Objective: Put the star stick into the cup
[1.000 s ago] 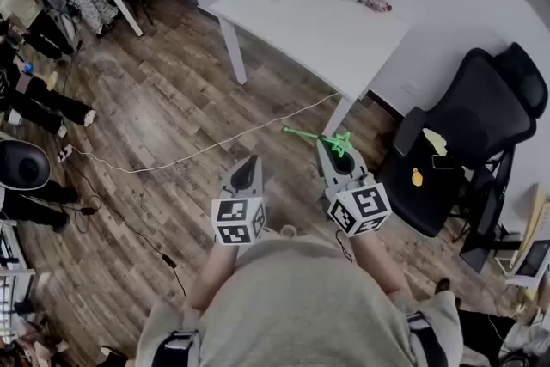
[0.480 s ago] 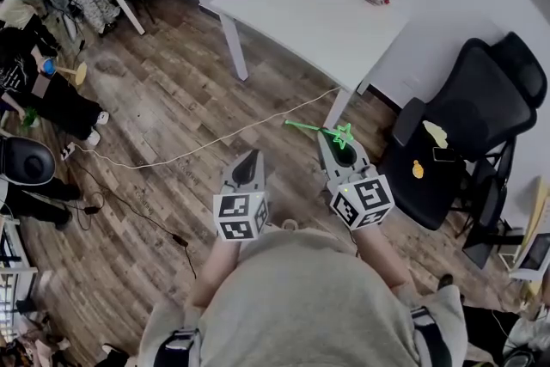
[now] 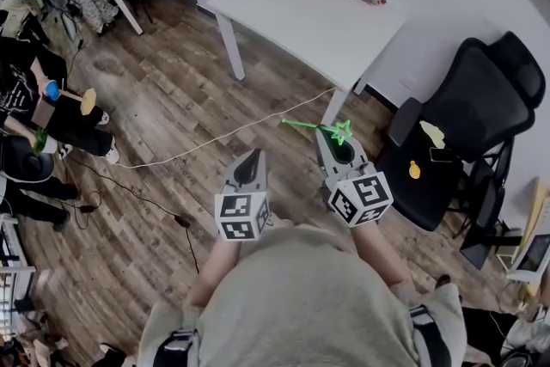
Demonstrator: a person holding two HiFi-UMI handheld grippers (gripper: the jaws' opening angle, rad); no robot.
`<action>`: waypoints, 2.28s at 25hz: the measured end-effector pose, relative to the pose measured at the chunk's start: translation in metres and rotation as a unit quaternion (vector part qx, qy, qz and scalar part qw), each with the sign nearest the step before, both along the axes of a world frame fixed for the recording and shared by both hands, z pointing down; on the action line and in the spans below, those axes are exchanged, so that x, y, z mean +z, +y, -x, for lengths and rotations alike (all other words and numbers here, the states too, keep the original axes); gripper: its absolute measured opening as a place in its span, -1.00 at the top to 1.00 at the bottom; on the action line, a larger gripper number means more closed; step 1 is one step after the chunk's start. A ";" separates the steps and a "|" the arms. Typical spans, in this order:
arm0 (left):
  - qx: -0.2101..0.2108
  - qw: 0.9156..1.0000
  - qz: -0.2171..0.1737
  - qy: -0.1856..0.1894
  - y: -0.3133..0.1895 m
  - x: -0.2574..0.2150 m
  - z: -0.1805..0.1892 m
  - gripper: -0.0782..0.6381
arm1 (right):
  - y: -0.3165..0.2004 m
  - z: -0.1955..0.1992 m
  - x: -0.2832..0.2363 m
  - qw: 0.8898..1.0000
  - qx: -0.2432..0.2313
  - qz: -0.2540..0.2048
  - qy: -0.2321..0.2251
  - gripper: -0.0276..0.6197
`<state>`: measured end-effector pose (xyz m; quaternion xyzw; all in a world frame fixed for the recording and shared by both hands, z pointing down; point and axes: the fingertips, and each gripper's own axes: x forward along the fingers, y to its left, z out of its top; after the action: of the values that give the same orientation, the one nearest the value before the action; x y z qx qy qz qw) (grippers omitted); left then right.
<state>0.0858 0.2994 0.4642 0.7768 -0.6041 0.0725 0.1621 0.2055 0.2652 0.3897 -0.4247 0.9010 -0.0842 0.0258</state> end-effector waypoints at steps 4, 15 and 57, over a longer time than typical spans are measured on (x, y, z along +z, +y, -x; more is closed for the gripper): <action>0.000 1.000 0.006 0.001 -0.004 0.002 -0.002 0.76 | -0.006 -0.001 0.001 1.000 0.002 0.006 0.000 0.87; 0.001 1.000 0.015 0.007 -0.040 0.014 0.007 0.76 | -0.042 0.009 0.010 1.000 0.002 0.013 0.003 0.87; 0.011 1.000 0.018 0.019 -0.372 0.004 0.210 0.76 | -0.368 0.199 -0.005 0.999 0.031 0.017 0.016 0.87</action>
<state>-0.1239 -0.0730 0.4681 0.7816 -0.5911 0.0704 0.1865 0.0066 -0.1028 0.3852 -0.4540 0.8862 -0.0922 0.0069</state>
